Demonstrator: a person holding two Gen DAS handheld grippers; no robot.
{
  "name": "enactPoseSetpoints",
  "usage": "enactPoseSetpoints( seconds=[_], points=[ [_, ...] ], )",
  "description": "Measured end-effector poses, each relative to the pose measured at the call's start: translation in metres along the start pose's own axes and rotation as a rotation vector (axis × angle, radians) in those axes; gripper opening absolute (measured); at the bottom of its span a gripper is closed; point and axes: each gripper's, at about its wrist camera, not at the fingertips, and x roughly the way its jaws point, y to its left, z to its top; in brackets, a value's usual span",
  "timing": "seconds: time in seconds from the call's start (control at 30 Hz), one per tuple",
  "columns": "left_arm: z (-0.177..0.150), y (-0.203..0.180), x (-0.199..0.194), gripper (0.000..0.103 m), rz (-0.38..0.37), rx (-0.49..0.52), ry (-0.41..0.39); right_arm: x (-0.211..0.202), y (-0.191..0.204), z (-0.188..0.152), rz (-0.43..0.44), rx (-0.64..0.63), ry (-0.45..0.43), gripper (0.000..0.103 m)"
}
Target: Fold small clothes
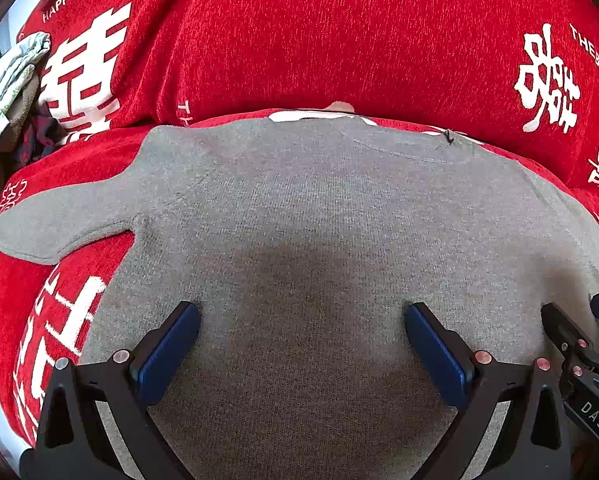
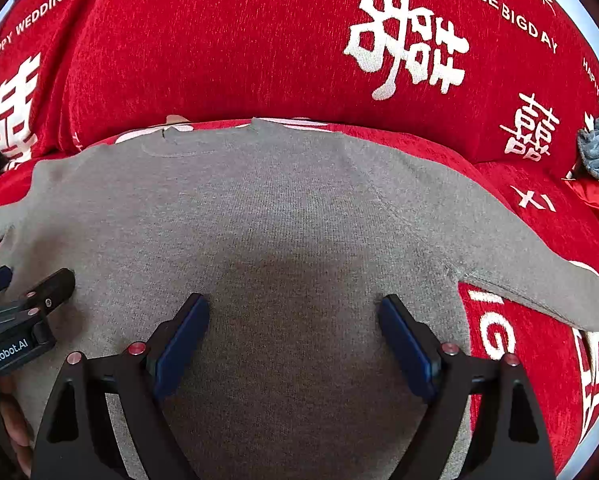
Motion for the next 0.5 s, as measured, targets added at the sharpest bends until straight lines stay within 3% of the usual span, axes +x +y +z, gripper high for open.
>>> enactPoseSetpoints(
  seconds=[0.5],
  points=[
    [-0.0001,0.0001,0.0002,0.103,0.000,-0.001,0.001,0.0006,0.0004,0.0008,-0.001,-0.002,0.007,0.089]
  ],
)
